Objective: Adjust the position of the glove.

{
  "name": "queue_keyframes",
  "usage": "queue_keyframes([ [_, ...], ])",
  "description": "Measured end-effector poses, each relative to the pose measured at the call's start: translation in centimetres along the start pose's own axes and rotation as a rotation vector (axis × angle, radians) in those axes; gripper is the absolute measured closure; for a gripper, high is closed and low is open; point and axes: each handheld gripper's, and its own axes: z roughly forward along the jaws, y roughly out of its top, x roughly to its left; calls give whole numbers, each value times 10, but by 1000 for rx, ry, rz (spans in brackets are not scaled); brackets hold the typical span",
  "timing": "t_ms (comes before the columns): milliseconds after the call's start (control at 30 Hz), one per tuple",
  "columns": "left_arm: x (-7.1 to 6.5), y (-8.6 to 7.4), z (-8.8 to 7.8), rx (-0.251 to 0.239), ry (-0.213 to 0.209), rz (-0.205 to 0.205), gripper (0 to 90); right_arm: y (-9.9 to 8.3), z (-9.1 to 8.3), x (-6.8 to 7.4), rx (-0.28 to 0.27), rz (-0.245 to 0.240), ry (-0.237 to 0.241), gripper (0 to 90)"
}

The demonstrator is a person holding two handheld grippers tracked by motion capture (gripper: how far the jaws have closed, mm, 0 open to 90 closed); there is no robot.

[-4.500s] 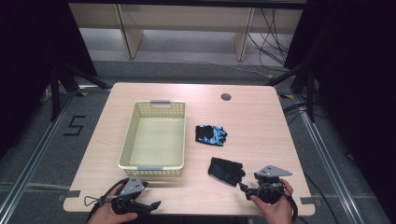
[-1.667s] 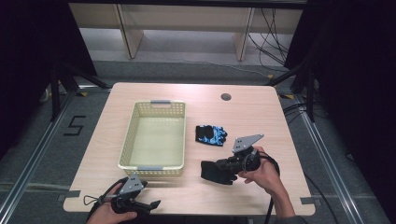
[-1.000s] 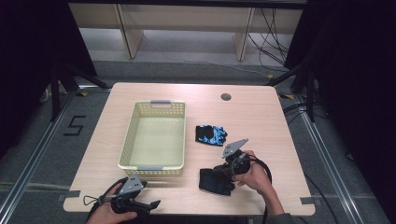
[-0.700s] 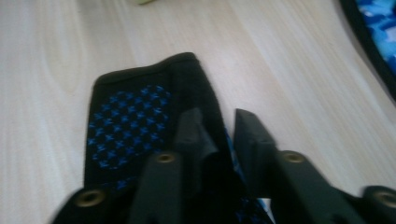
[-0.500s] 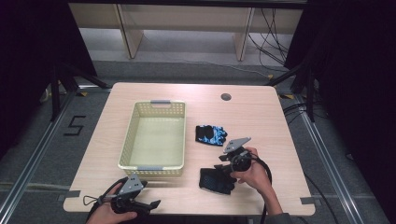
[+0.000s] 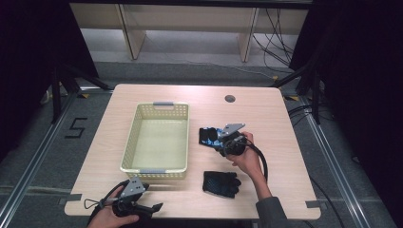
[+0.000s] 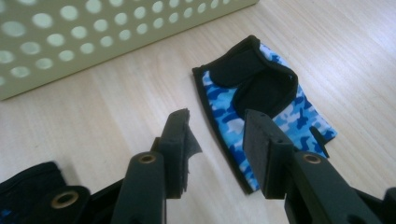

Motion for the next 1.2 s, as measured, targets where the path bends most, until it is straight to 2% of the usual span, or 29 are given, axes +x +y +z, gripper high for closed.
queue_keyframes([
  [133,-1,0,1,-17,-11,-20,160,6,14,-5,-1,15,16,647],
  [267,-1,0,1,-18,-9,-21,160,9,19,-7,3,12,31,647],
  [300,-3,0,1,-20,-10,-46,160,9,22,-7,5,0,33,647],
  [333,-2,0,1,-20,-9,-45,160,11,27,-9,10,5,39,649],
  [400,0,0,0,-10,2,-14,160,13,32,-10,20,17,42,650],
  [500,-2,-1,0,-10,-9,-35,160,13,37,-13,17,21,53,640],
  [567,-3,-1,1,-20,-11,-47,160,12,44,-12,38,35,61,638],
  [600,-3,-1,1,-19,-11,-43,160,10,50,-14,53,11,60,637],
  [633,-2,0,0,-18,-10,-21,160,10,50,-14,53,11,60,637],
  [667,-2,-1,1,-16,-10,-20,160,8,54,-16,55,17,67,650],
  [700,-2,-1,1,-16,-10,-20,160,8,54,-16,55,17,67,650],
  [733,-2,-1,0,-17,-10,-30,160,5,55,-18,41,28,62,712],
  [767,-2,-1,0,-17,-10,-30,160,5,55,-18,41,28,62,712],
  [833,-2,-1,0,-20,-3,-41,160,3,52,-21,44,31,76,806],
  [867,-2,-1,-1,-14,-7,-26,160,1,52,-21,31,18,91,869],
  [933,-2,0,0,-15,-4,-14,160,1,52,-21,30,2,84,876],
  [967,-3,-1,1,-11,-12,-34,160,3,51,-19,43,-29,73,884],
  [1033,-4,-1,1,-13,-15,-36,160,5,50,-18,53,-31,65,884],
  [1133,-1,0,-1,-10,-5,-12,160,10,44,-17,45,-55,54,886],
  [1167,-1,0,-1,-11,-3,-13,160,14,35,-16,41,-37,24,887],
  [1200,-1,0,-2,-14,-7,-15,160,14,35,-16,41,-37,24,887],
])
